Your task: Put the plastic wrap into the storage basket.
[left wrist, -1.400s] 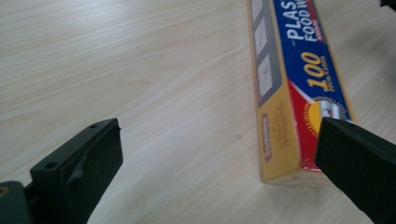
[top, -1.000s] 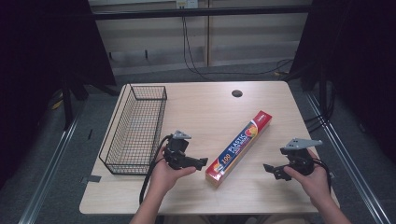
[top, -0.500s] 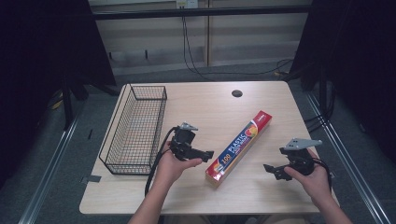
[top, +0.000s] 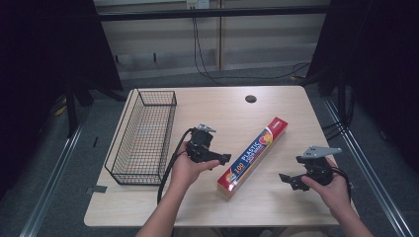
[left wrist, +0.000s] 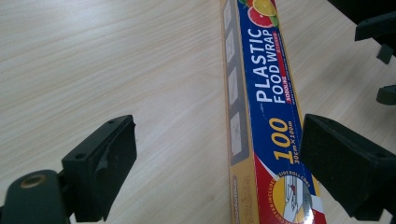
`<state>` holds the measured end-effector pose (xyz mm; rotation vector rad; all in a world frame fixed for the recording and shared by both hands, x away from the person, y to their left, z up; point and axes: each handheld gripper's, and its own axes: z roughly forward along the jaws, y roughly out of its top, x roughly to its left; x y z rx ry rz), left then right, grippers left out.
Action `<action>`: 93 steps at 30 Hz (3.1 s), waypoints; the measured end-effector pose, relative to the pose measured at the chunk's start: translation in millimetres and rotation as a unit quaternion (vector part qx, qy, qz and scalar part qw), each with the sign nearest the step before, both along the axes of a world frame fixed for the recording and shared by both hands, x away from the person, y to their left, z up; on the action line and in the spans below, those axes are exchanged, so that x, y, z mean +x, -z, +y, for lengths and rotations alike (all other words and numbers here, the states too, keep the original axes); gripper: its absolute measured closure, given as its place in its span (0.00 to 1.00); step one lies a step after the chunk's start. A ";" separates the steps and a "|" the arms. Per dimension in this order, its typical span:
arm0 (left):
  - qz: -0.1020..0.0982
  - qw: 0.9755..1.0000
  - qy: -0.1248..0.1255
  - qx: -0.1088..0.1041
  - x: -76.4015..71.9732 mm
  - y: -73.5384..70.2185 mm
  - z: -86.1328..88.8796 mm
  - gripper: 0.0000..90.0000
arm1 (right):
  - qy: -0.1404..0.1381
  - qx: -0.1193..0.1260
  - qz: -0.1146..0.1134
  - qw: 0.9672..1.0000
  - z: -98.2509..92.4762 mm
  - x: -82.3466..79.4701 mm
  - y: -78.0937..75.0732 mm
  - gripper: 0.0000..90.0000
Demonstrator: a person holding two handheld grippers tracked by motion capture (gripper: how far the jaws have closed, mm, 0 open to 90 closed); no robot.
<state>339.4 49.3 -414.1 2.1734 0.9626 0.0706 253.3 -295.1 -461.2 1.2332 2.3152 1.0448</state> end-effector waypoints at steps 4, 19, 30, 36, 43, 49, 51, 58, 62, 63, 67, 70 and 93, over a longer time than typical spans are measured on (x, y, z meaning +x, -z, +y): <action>0.001 1.000 0.006 0.003 3.6 0.1 -5.4 0.13 | 0.000 0.000 0.001 1.000 -0.2 0.2 0.0 0.06; 0.013 1.000 0.005 0.001 12.8 0.2 -27.0 0.09 | 0.001 0.002 0.001 1.000 -1.6 0.4 -0.6 0.06; 0.023 1.000 0.021 0.002 14.6 5.5 -49.7 0.09 | 0.000 0.004 0.001 1.000 -1.7 0.4 -1.2 0.06; 0.024 0.999 0.024 0.001 15.9 8.2 -60.7 0.09 | 0.001 0.004 0.000 1.000 -2.3 0.6 -1.5 0.06; 0.031 0.999 0.035 0.015 19.4 10.6 -74.4 0.09 | -0.001 0.004 -0.001 1.000 -2.2 1.0 -1.5 0.06; 0.032 0.999 0.035 0.014 21.2 12.2 -85.0 0.09 | -0.003 0.005 0.000 1.000 -2.0 1.0 -1.3 0.06; 0.031 0.999 0.034 0.017 22.0 13.3 -87.6 0.09 | -0.003 0.004 0.000 1.000 -2.2 0.9 -1.5 0.06; 0.033 0.998 0.039 0.020 25.0 18.9 -96.6 0.10 | -0.003 0.006 0.001 1.000 -2.5 1.3 -1.3 0.06; 0.033 0.999 0.034 0.022 26.4 20.1 -101.5 0.11 | 0.000 0.008 0.002 1.000 -2.5 1.0 -1.7 0.06; 0.035 0.998 0.038 0.024 27.2 20.0 -102.7 0.11 | 0.001 0.007 0.002 1.000 -2.6 1.0 -1.7 0.06; 0.034 0.998 0.036 0.027 28.9 20.5 -106.3 0.12 | 0.002 0.007 0.002 1.000 -2.8 1.1 -1.7 0.06; 0.036 0.998 0.033 0.027 29.9 21.6 -109.4 0.12 | 0.001 0.007 0.003 1.000 -2.8 1.1 -1.6 0.06; 0.049 0.997 0.037 0.043 36.2 33.4 -126.1 0.15 | -0.003 0.008 0.002 1.000 -4.0 2.0 -1.5 0.07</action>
